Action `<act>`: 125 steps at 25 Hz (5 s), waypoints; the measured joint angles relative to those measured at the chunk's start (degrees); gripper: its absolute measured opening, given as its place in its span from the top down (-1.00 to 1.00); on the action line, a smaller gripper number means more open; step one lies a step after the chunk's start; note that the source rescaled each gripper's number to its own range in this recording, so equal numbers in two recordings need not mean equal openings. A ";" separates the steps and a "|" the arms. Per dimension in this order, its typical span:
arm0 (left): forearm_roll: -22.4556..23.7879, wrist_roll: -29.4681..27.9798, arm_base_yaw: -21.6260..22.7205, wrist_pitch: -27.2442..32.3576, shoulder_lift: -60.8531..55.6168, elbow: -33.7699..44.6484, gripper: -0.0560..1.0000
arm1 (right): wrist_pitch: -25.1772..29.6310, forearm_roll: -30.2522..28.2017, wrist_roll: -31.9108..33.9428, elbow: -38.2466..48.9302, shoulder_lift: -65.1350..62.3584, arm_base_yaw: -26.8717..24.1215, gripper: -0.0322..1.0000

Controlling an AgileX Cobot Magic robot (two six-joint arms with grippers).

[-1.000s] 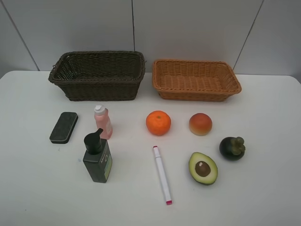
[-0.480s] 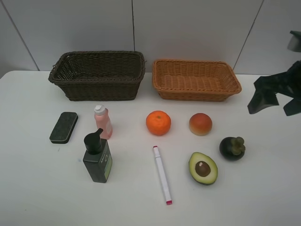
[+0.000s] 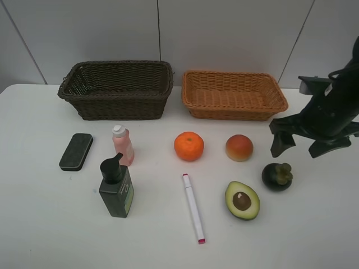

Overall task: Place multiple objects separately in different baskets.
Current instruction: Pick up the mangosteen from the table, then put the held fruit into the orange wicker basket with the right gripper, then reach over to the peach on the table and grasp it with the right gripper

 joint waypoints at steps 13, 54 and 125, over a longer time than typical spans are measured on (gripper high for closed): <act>0.00 0.00 0.00 0.00 0.00 0.00 -0.99 | -10.38 1.35 0.62 7.81 4.11 0.13 -0.97; 0.05 0.00 0.00 0.00 0.00 0.00 -0.99 | -11.42 2.12 0.62 3.81 8.60 2.46 -0.52; 0.17 0.00 0.00 0.00 0.00 0.00 -0.99 | 22.00 -3.71 1.28 -46.75 21.18 5.58 -0.97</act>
